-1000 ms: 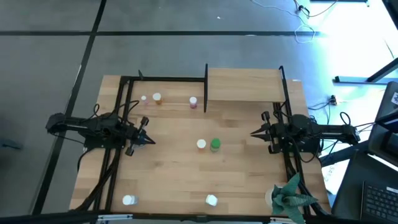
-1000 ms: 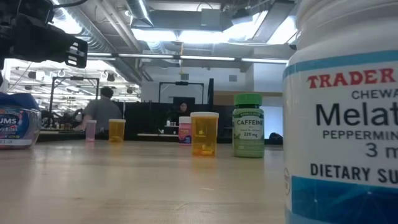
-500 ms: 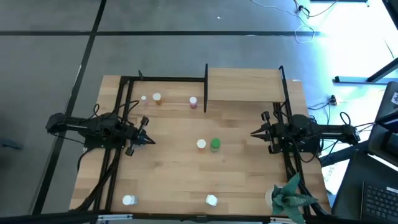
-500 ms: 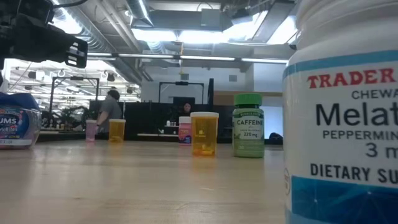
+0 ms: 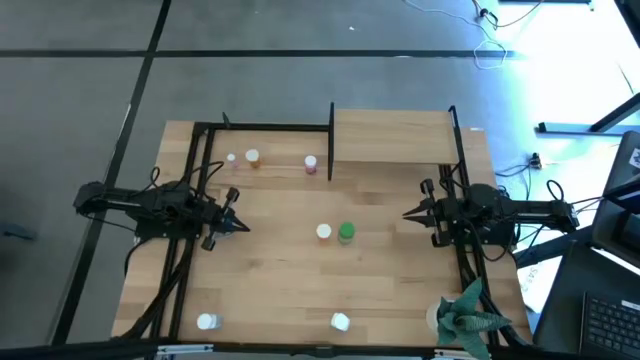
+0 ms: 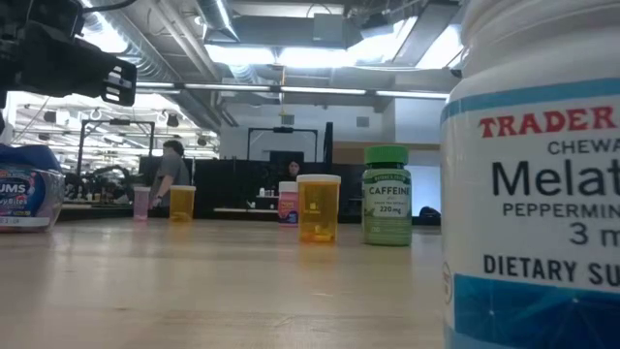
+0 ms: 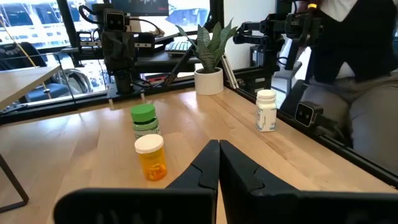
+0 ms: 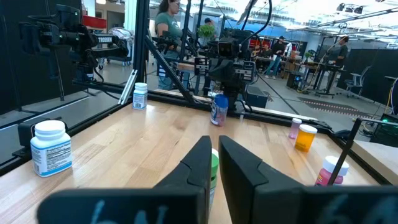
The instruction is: Pick and place medicine bottles onto shelf by color
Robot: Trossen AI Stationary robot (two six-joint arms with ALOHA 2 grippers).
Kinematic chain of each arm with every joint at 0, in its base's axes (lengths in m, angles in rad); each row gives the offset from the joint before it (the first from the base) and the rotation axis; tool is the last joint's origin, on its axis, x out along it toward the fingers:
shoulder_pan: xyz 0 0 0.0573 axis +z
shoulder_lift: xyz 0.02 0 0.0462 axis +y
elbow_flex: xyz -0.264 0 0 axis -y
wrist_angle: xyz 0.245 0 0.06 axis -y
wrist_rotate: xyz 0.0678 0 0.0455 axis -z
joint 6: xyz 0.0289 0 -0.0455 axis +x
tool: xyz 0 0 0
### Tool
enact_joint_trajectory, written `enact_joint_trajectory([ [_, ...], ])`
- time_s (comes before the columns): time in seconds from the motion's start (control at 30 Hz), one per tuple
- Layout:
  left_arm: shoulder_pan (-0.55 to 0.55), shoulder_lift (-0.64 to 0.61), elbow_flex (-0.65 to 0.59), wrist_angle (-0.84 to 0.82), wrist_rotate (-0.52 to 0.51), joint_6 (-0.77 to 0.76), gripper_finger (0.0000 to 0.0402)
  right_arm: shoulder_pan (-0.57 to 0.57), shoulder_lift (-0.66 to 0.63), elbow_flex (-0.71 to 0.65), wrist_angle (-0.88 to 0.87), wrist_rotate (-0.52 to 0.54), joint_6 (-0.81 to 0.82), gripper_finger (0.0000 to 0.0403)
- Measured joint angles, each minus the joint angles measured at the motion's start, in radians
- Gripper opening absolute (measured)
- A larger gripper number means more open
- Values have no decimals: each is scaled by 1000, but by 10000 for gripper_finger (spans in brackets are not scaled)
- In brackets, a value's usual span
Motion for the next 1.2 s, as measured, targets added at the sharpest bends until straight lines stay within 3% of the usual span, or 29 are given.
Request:
enact_joint_trajectory([
  [0.9,3,0,5,15,-22,18,0,0,0,0,0,0,-2,35],
  [1.07,9,1,82,-12,-58,-73,0,0,0,0,0,0,0,35],
  [1.2,0,28,202,-192,-61,-86,0,0,0,0,0,0,0,35],
])
